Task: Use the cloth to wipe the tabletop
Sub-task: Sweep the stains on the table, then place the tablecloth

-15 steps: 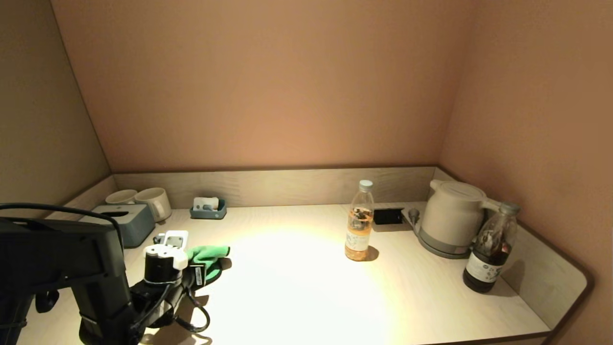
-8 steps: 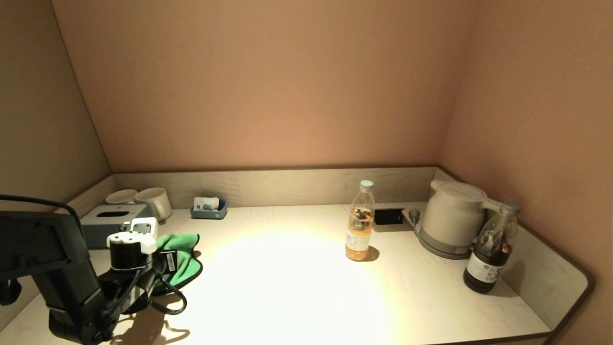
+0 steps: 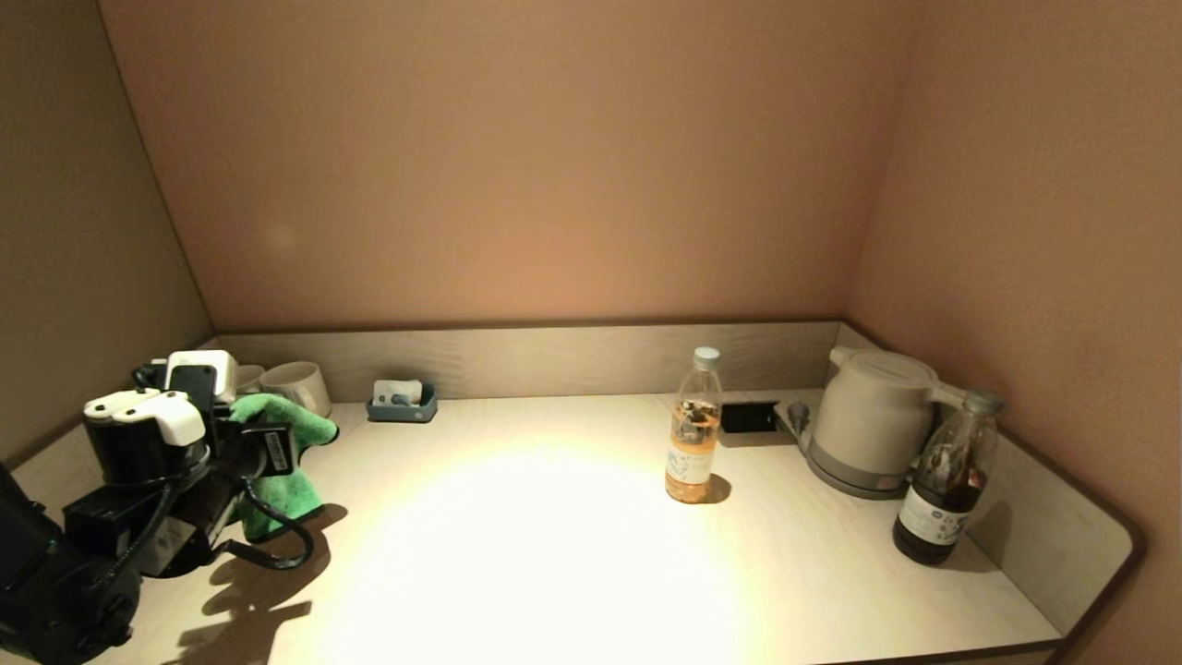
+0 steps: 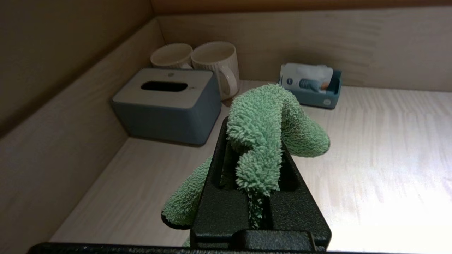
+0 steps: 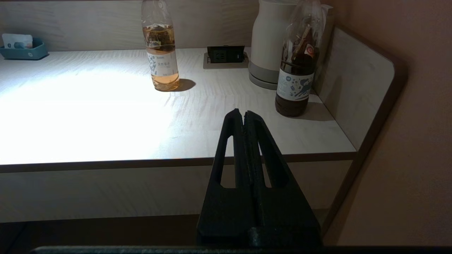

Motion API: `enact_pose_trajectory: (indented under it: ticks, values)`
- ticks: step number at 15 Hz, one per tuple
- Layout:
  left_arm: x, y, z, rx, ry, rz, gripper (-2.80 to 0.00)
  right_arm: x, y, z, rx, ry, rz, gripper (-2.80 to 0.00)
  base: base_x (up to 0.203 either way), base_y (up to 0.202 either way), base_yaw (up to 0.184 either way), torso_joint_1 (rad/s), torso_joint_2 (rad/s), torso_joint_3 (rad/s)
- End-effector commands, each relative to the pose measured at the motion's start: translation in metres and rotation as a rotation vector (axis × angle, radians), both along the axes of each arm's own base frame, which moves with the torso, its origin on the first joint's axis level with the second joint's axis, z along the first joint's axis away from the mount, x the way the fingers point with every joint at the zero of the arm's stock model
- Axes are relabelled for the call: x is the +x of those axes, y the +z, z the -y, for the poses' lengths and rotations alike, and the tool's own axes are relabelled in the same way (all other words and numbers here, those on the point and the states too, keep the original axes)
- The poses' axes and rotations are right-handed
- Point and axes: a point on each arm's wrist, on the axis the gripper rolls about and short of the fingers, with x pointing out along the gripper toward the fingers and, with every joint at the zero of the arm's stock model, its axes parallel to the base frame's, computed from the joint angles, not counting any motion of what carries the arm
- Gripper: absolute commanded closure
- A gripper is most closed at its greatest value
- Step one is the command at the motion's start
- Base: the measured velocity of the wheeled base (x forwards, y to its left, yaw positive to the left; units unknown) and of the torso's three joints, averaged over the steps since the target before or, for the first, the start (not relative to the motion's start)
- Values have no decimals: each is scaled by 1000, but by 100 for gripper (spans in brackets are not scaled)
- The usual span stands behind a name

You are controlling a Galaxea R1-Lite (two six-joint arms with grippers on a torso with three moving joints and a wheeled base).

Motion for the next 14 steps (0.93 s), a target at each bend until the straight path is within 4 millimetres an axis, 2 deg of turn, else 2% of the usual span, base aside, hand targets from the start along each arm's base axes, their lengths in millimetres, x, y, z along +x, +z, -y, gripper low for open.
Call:
enact_pose_trajectory:
  ticks: [1,3,4,7,11,14]
  values:
    - [-26,52,-8,-19,11,145,0,0,0,0,0,0,-1,0,0,0,0,0,0,0]
    - [-47,79,-22,-11,42,164,0,0,0,0,0,0,-1,0,0,0,0,0,0,0]
    - [-53,84,-38,0,83,129,0,0,0,0,0,0,-1,0,0,0,0,0,0,0]
    - [-63,87,-80,11,189,53,0,0,0,0,0,0,-1,0,0,0,0,0,0,0]
    - [-72,87,-129,5,291,41,0,0,0,0,0,0,-1,0,0,0,0,0,0,0]
    - [-62,76,-146,-10,307,4,0,0,0,0,0,0,-1,0,0,0,0,0,0,0]
